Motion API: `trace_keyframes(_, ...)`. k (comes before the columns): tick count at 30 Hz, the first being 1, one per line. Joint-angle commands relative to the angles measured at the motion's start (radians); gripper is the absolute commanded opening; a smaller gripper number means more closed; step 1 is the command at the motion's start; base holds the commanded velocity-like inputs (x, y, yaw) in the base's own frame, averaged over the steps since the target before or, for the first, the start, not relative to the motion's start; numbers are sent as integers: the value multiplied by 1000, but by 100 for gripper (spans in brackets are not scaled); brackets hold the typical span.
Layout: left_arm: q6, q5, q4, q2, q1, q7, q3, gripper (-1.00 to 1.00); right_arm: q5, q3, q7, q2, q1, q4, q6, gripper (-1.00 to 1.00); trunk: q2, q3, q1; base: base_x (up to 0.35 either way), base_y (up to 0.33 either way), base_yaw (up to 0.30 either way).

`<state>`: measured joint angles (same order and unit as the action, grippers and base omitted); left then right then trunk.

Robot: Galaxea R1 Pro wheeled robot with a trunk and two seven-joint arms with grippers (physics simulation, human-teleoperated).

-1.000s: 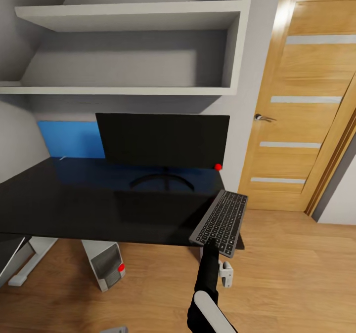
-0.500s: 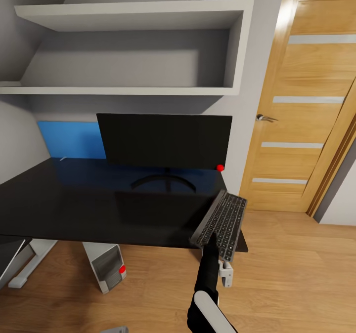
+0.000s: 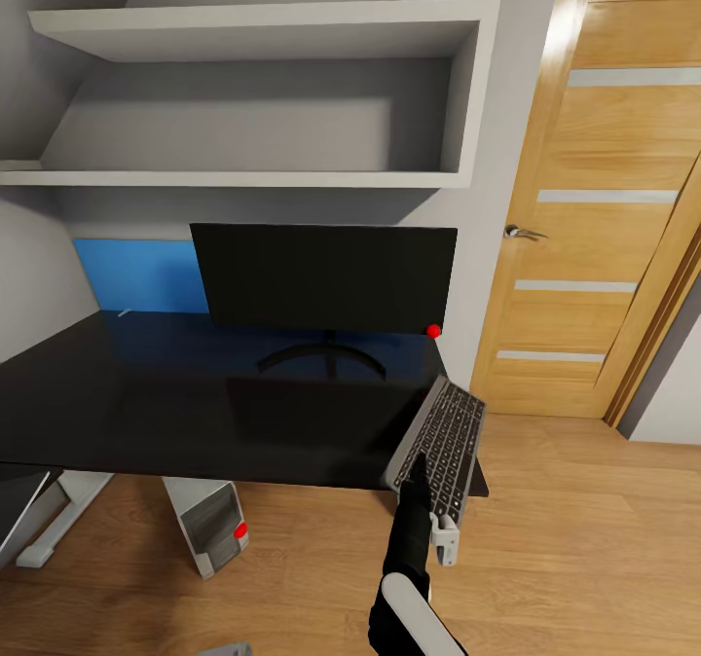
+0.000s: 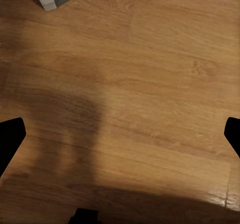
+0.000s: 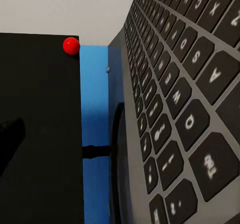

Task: In the bedroom, organize the workspace by keeping the computer under the desk, ensuring the monitor is on the desk, placing the keyboard on the desk next to the monitor, placing the mouse on the desk next to the keyboard, moving the folder from the swivel chair onto the desk next to the mouse, stacking the notebook on top of the folder with the pen on top of the notebook, and positioning the swivel chair next to the desk.

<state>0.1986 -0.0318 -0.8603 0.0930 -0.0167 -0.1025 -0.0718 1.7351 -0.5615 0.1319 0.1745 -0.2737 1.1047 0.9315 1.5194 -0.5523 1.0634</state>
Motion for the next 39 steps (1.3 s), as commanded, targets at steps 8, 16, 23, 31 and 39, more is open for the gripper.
trace_keyframes(8,5,-5,-2,1,0,-2,-2,100,12,-2,7,0,-1,-17,3,100,1,-1,0,0,0,0)
trace_keyframes(16,5,-5,-2,0,0,-2,-3,100,16,-2,-5,0,-1,-35,-65,100,1,-1,0,0,0,0)
trace_keyframes(23,5,-5,-2,-1,0,-2,-3,100,17,-2,-12,0,-1,-37,-90,100,1,-1,0,0,0,0)
trace_keyframes(31,5,-5,-2,-1,0,-2,-3,100,17,0,-43,0,-1,-44,-94,100,1,-1,0,0,0,0)
trace_keyframes(39,5,-5,-3,-1,0,-2,-3,100,18,0,-69,0,-1,-48,-94,100,1,-1,0,0,0,0)
